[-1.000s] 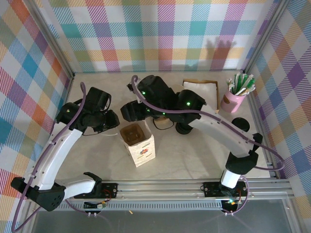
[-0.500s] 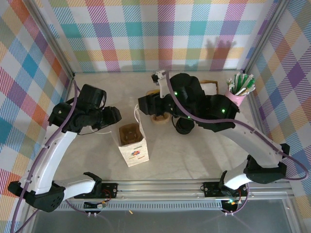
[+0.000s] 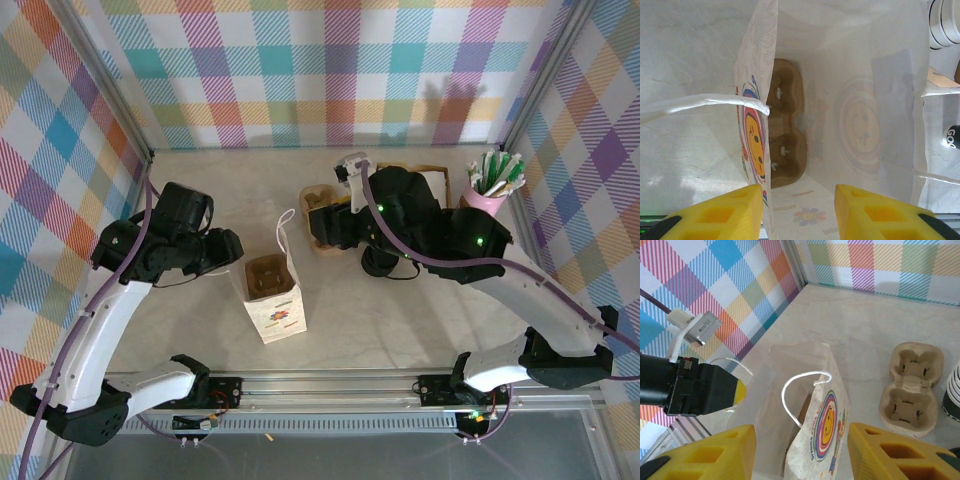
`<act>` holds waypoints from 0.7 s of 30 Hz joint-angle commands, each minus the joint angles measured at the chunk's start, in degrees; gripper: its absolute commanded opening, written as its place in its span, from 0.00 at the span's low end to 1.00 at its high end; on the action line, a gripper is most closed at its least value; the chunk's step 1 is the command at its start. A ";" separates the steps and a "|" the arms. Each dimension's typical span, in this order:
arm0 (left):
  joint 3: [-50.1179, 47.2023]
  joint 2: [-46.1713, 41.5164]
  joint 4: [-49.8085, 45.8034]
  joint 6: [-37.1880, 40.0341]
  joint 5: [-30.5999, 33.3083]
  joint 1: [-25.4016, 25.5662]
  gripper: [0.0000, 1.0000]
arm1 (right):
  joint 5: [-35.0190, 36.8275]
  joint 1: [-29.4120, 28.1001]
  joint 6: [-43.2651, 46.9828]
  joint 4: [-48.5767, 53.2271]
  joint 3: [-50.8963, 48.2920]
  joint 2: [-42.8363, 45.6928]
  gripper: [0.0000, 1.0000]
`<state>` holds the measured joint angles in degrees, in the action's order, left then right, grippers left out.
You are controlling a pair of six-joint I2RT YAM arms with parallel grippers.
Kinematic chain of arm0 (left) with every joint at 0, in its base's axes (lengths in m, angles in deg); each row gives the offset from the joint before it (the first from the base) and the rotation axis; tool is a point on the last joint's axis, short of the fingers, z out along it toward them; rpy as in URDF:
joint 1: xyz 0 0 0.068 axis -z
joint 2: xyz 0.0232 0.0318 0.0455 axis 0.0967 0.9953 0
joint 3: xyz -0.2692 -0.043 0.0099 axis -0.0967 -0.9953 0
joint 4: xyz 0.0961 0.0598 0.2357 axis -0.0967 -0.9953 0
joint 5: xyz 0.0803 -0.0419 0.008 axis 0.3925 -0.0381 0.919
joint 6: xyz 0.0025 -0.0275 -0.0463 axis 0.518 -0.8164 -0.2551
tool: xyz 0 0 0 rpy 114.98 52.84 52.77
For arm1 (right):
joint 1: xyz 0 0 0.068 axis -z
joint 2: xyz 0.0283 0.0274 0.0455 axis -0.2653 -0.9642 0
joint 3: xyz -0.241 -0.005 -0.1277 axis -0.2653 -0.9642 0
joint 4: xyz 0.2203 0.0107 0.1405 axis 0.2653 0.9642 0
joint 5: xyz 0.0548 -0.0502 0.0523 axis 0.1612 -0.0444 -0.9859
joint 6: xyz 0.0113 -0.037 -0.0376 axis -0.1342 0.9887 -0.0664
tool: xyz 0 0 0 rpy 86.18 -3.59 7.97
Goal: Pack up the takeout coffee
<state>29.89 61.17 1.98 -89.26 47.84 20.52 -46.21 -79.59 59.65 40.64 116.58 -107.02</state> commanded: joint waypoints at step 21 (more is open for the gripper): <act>0.08 3.68 -4.75 -0.67 0.43 -0.49 0.16 | 6.67 1.18 0.49 6.22 4.29 -2.66 0.51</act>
<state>29.97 66.02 -1.00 -89.21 48.71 20.52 -40.52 -78.80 60.00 44.51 117.76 -108.64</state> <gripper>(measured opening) 0.173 0.511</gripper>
